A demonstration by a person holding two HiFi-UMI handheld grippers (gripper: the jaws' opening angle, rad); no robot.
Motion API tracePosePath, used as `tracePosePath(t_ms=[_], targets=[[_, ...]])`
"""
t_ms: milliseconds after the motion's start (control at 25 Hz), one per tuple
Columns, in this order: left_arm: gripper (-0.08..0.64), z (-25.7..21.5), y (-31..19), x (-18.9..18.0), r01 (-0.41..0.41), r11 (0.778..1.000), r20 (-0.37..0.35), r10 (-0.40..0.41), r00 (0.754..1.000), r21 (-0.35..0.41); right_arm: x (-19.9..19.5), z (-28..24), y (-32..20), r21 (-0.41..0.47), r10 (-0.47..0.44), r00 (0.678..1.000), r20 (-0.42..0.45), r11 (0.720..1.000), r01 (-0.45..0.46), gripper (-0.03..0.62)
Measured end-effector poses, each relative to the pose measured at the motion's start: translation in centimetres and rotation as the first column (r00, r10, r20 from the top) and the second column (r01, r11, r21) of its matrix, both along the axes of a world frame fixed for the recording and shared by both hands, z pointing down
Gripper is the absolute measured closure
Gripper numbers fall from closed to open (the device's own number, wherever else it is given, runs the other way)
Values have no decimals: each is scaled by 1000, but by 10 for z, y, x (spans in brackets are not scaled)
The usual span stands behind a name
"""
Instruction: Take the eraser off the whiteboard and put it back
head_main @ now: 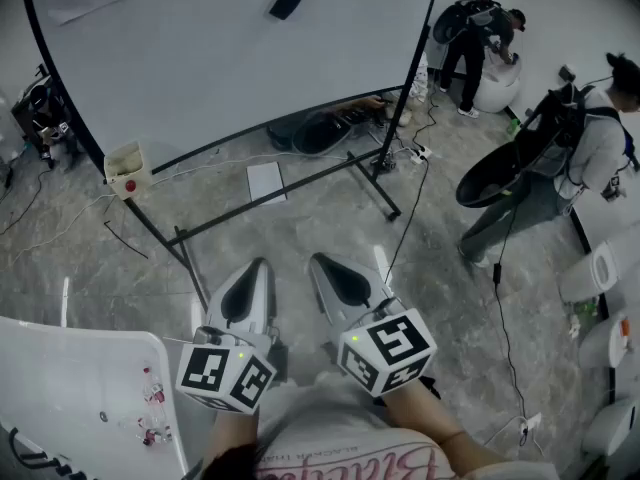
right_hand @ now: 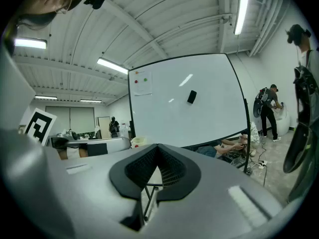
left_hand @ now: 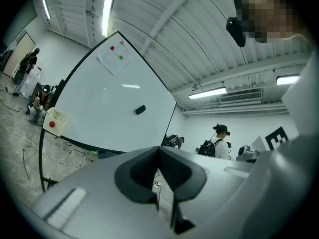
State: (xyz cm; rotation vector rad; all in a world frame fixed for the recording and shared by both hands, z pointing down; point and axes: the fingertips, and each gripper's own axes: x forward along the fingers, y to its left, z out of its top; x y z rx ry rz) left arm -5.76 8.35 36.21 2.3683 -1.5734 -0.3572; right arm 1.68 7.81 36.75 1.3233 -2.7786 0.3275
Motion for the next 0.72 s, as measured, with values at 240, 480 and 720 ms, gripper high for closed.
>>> tracePosePath(t_ms=[240,480,720], targets=[[560,-2,4,16,-4,1000,9,4,1000,-1,20,4,2,-24,16,1000,12,1000,-15,592],[560,-1,4,26,-4,1000,27,4,1000,-7,26,8,5,-33,6,1000,23,999,-5,593],[560,-1,4,37,12,1000,28,-11,1000,-3,37,9,7,-13,0,1000,1,1000,0,592]])
